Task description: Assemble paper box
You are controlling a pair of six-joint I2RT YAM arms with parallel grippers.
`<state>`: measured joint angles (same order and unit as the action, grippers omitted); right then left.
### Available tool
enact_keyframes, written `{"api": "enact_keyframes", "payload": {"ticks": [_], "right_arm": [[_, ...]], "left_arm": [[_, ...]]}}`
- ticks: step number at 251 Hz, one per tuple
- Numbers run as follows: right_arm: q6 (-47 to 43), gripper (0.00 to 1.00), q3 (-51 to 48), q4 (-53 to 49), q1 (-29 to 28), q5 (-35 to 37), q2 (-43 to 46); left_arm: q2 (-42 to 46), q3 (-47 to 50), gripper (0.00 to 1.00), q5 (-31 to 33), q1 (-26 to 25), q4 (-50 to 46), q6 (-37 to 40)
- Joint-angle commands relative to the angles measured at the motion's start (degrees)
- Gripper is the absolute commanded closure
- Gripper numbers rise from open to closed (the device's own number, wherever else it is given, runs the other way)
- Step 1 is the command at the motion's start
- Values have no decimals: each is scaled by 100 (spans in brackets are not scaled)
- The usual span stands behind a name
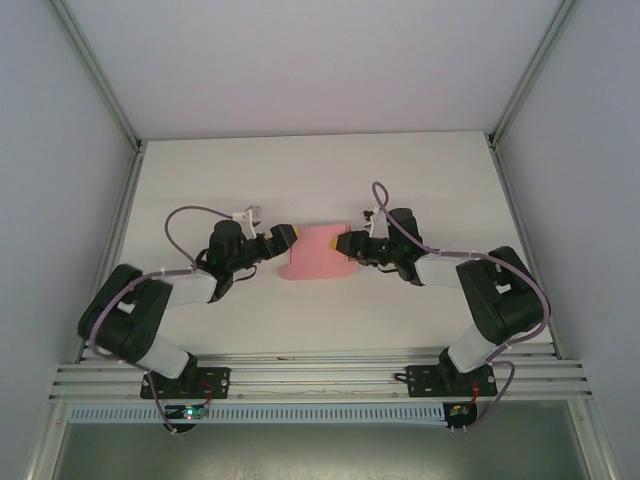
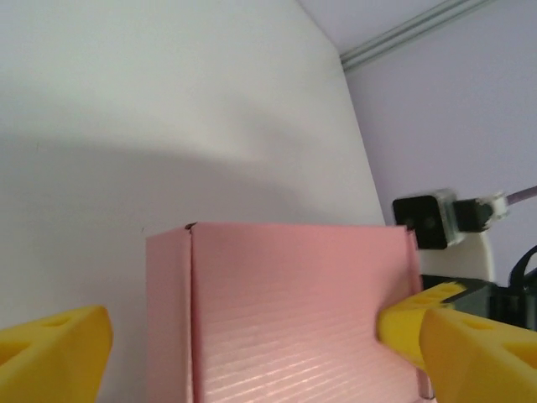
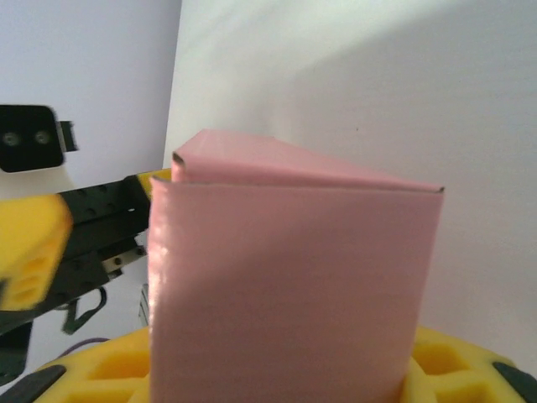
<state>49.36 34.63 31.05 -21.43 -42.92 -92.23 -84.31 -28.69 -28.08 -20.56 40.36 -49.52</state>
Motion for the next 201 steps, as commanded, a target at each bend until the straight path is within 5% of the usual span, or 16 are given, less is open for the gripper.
{"api": "enact_keyframes", "payload": {"ticks": [1, 49, 90, 112, 159, 201], "right_arm": [[80, 66, -128, 248, 85, 5, 216], [184, 66, -207, 253, 153, 1, 293], [401, 69, -100, -45, 184, -53, 331], [574, 70, 42, -394, 204, -175, 348], [979, 71, -40, -445, 206, -94, 513], [1150, 68, 4, -851, 212, -162, 635]], "left_arm": [[782, -260, 0, 615, -47, -1672, 790], [2201, -726, 0, 1678, -230, -3465, 1783], [2782, -1187, 0, 2328, -1004, -4369, 3053], [2866, -1330, 0, 2767, -1442, -4569, 3630], [2826, -1179, 0, 2482, -2313, -4587, 5241], [2522, -1181, 0, 3400, -3303, -4623, 6449]]}}
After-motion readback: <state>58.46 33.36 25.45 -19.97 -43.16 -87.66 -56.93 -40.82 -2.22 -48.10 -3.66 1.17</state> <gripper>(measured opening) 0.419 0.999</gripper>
